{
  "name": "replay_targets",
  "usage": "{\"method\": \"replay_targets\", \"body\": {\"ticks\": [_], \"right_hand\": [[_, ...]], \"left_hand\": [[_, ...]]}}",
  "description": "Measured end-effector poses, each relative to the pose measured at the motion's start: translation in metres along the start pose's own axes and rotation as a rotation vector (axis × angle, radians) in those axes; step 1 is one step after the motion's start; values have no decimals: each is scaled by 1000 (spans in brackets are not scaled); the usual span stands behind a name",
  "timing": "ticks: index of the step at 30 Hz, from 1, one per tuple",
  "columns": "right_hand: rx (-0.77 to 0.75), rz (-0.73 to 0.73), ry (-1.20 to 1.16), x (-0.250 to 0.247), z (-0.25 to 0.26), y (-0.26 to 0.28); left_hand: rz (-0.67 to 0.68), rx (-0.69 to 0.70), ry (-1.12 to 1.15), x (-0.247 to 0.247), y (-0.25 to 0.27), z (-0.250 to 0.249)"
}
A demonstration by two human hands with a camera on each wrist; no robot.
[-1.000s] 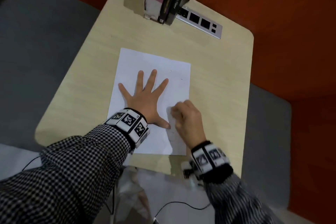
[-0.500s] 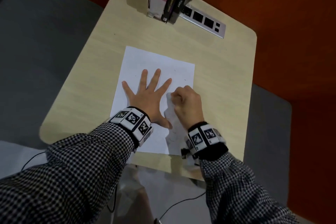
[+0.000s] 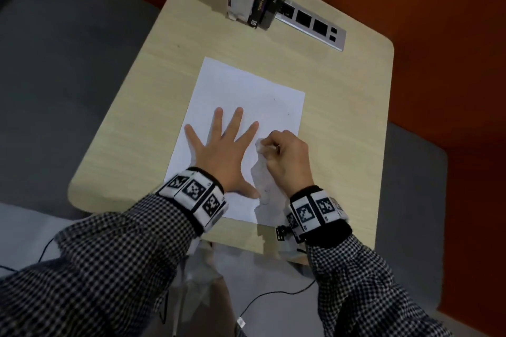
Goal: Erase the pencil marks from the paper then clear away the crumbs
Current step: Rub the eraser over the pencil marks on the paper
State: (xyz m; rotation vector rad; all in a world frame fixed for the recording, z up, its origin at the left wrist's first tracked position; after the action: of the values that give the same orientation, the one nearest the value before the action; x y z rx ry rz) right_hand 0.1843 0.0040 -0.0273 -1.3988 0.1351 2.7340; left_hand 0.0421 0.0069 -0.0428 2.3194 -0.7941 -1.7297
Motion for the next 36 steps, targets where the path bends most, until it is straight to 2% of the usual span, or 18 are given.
{"method": "replay_targets", "body": {"ticks": [3, 7, 10, 13, 16, 19, 24, 27, 30, 34, 36], "right_hand": [[2, -5, -30, 3, -3, 6], [-119, -47, 26, -1, -3, 54], [-102, -28, -9, -1, 0, 39], [-16, -63, -40, 2, -1, 9], [-17, -104, 1, 4, -3, 41], [3, -64, -29, 2, -1, 73], [46, -103, -46, 6, -3, 21], [6, -150, -31, 8, -4, 47], [-3, -74, -54, 5, 0, 62], [-4, -90, -28, 8, 5, 4], [6, -106, -31, 12, 6, 4]], "left_hand": [[5, -22, 44, 6, 7, 2], [32, -21, 35, 4, 3, 0], [38, -23, 23, 4, 3, -1], [31, -25, 29, 4, 4, 0], [42, -27, 24, 2, 4, -1], [51, -27, 8, 1, 4, -2], [34, -26, 9, 1, 4, -2], [30, -20, 11, 3, 3, -1], [31, -18, 0, 3, 4, -1], [19, -11, 18, 5, 3, -1], [21, -13, 21, 5, 3, 0]]}}
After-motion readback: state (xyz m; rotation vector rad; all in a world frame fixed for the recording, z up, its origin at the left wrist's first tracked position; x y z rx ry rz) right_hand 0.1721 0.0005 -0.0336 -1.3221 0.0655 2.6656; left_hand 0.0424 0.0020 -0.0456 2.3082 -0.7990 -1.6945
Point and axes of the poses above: each hand's wrist, its own y-axis away from the middle knuckle, its own x-axis out of the palm, z = x × y, the point moved 1 cm from there along -y, towards the middle knuckle, and after that the axes turned 7 degrees about -z, right-handed, at the moved point
